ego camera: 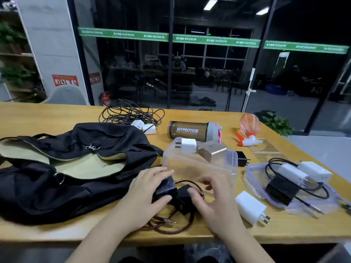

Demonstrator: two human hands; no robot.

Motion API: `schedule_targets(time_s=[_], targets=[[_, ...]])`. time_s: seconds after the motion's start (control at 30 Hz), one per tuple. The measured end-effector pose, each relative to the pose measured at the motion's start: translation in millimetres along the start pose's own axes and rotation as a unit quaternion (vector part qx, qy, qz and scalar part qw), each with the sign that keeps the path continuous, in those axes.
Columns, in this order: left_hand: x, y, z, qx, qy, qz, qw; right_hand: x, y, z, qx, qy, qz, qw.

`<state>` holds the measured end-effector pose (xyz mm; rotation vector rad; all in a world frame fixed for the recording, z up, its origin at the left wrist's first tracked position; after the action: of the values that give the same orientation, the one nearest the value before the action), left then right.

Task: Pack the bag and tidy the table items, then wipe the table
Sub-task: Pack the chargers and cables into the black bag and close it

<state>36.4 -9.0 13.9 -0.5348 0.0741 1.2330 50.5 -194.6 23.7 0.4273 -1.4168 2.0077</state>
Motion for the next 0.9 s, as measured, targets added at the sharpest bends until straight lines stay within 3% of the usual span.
schedule_targets(time_s=[0.17, 0.3, 0.47, 0.7, 0.9], targets=[[8, 1, -9, -0.011, -0.021, 0.070, 0.997, -7, 3, -12, 0.171, 0.068, -0.094, 0.978], [8, 0, -5, -0.027, -0.010, 0.104, 0.994, -8, 2, -14, 0.214, 0.084, -0.128, 0.965], [1, 1, 3, -0.081, -0.018, 0.092, 0.992, -9, -4, -14, 0.200, 0.063, -0.148, 0.967], [10, 7, 24, -0.155, -0.008, 0.117, 0.981, 12, -28, -21, 0.166, 0.024, -0.100, 0.981], [46, 15, 72, -0.210, -0.023, 0.186, 0.960, 36, -58, -55, 0.194, 0.031, -0.048, 0.979]])
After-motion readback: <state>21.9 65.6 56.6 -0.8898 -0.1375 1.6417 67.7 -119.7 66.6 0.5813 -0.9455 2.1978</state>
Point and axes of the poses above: each hand's wrist, its own y-axis away from the middle knuckle, its own z-axis out of the back of the hand, x = y × z, the point moved 4 cm from there along -y, towards the middle knuckle, and after that the axes turned 10 degrees about -y, right-handed, at the moved point
